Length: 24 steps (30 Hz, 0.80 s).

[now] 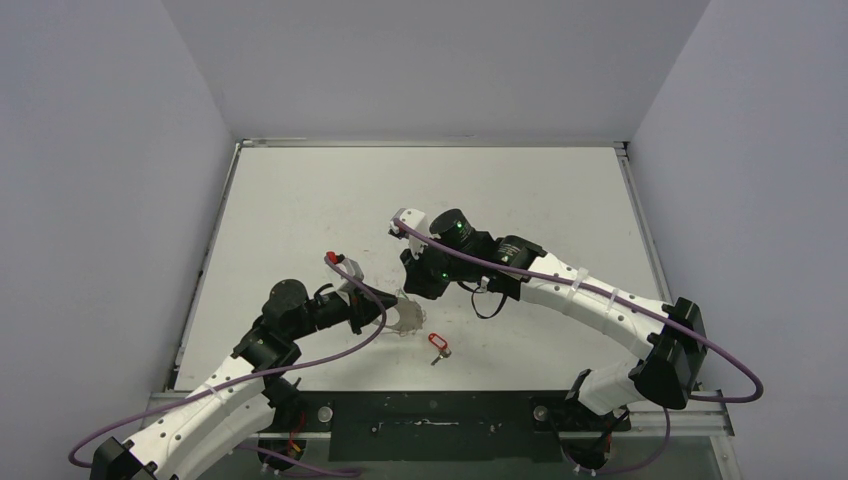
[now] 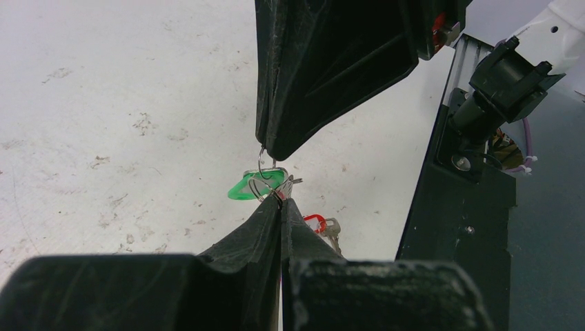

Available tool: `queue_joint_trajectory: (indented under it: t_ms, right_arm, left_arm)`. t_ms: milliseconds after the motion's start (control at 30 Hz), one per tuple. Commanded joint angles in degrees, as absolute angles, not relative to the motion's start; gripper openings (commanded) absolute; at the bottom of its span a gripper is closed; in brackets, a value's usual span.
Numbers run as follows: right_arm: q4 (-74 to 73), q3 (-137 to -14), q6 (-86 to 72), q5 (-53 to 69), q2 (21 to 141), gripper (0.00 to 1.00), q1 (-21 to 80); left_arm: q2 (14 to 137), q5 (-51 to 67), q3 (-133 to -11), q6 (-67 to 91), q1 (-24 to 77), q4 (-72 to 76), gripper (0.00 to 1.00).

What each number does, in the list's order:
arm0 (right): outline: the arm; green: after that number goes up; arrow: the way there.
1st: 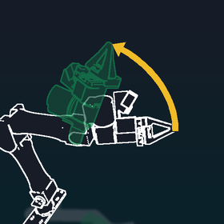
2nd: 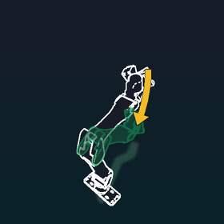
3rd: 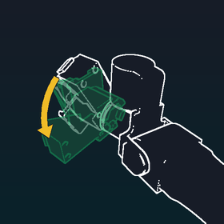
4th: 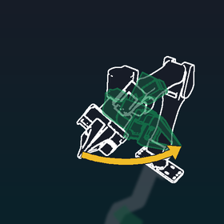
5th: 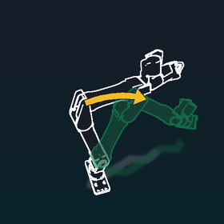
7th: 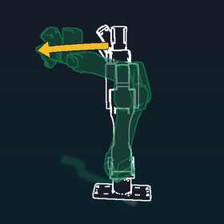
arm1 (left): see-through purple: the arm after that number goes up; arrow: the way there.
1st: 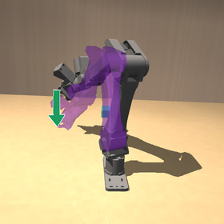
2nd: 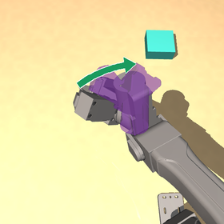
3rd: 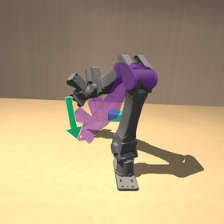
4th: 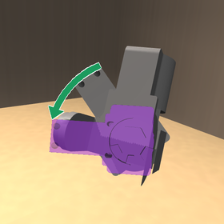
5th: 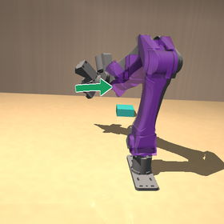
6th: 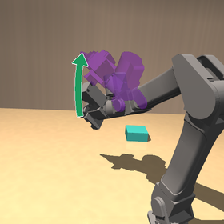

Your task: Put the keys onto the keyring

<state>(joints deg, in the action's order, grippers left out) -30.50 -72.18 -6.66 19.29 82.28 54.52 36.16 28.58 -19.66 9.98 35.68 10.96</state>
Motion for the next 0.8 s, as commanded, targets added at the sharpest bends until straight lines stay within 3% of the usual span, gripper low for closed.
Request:
queue_joint_trajectory:
  t_ms: [0,767]
  right_arm:
    - [-28.32,-72.16,-6.39,19.1,80.75,0.0,55.04]
    - [-29.95,-74.51,-5.6,21.31,84.08,0.0,55.03]
  left_arm:
    - [35.53,29.36,-21.62,9.63,35.86,13.4,0.0]
    - [35.47,30.14,-21.93,8.96,35.84,12.89,0.0]
